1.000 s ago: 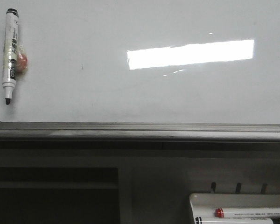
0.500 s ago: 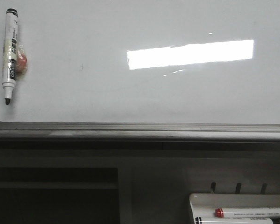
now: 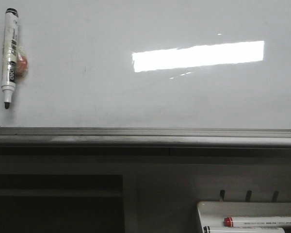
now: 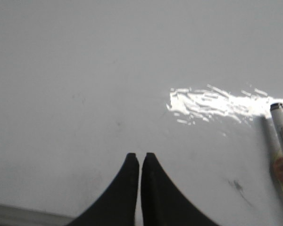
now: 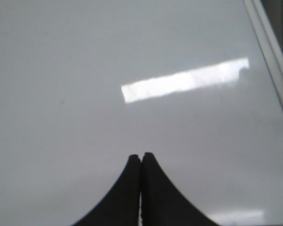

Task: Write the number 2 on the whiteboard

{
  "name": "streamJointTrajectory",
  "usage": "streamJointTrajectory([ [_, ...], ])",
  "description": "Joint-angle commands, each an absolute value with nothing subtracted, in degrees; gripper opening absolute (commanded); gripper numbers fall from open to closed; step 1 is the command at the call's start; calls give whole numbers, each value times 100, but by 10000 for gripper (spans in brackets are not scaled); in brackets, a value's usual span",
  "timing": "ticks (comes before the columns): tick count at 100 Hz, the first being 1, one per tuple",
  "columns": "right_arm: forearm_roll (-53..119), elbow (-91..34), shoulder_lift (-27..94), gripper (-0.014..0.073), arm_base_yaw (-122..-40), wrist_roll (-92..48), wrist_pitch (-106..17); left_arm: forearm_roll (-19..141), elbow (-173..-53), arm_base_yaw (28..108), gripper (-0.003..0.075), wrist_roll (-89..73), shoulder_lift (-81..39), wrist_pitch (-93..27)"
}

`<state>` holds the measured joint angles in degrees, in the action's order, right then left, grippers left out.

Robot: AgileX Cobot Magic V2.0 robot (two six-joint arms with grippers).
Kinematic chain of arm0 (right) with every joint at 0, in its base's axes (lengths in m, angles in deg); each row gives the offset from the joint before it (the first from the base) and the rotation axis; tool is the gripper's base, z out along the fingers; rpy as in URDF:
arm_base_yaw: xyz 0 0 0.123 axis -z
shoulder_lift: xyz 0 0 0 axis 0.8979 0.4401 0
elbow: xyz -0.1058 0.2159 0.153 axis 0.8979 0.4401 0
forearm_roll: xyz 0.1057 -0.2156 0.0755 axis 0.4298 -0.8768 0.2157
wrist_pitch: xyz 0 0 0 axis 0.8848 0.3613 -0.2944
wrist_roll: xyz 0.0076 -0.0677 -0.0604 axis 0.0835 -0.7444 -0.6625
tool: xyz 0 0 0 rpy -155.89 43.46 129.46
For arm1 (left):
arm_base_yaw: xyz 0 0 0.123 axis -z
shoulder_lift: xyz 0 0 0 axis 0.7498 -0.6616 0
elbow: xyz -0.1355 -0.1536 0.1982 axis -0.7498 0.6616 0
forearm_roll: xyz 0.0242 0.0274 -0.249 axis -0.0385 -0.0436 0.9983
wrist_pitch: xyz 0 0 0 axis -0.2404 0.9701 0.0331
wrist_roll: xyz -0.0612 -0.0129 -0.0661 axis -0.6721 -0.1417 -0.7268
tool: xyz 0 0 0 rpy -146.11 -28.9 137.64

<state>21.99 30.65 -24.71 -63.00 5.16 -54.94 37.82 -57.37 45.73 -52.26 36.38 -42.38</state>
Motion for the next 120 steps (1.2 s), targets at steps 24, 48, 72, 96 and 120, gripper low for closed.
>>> streamJointTrajectory([
  [24, 2270, 977, -539, -60, -6762, 673, -3047, 5668, -7874, 4731, -20, -3823, 1897, -2589],
  [48, 2360, 806, 55, -60, -7380, 673, -3296, 10001, -7973, 5642, 180, 513, 511, -2511],
  [72, 2489, 806, 149, -60, -7679, 673, -3187, 10995, -7933, 6208, 506, 631, -632, -3166],
  [96, 2494, 806, 149, -60, -7858, 673, -3453, 11312, -7943, 6370, 492, 872, -1538, -3142],
  [120, 2533, 806, 149, -60, -7858, 673, -3797, 11339, -8293, 6370, 492, 1551, -1873, -3131],
])
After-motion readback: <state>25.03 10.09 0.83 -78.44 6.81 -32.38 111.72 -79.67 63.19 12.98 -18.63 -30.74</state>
